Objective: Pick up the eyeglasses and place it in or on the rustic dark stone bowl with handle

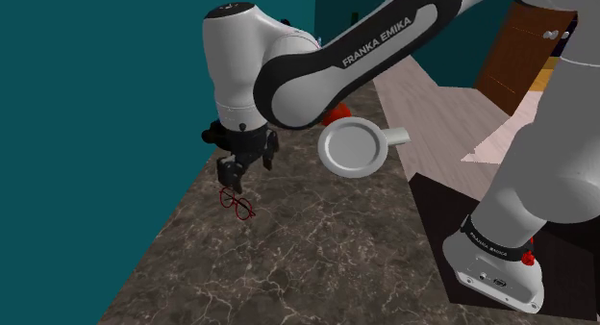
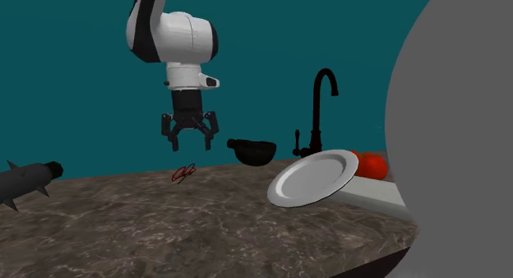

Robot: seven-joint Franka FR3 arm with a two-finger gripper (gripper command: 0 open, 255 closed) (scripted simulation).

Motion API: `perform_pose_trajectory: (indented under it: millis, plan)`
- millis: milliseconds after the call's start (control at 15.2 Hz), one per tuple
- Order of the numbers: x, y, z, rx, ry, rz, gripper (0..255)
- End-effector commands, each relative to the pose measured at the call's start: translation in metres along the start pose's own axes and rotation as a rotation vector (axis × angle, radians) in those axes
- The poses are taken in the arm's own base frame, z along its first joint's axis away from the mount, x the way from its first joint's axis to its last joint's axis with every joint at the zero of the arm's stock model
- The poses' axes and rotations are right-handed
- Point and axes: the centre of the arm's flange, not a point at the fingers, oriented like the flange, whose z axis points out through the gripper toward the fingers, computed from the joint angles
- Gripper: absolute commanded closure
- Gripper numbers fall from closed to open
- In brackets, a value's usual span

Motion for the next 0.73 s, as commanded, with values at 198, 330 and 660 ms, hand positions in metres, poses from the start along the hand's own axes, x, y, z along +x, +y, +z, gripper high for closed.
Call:
perform_pose_trajectory:
  millis: [198,330,660]
  plan:
    - [0.018,-0.051,0.027,0.004,-0.001,-0.001,0]
    - [0.018,-0.051,0.037,0.004,-0.001,-0.001,0]
    - [0.018,-0.051,0.064,0.004,-0.001,-0.001,0]
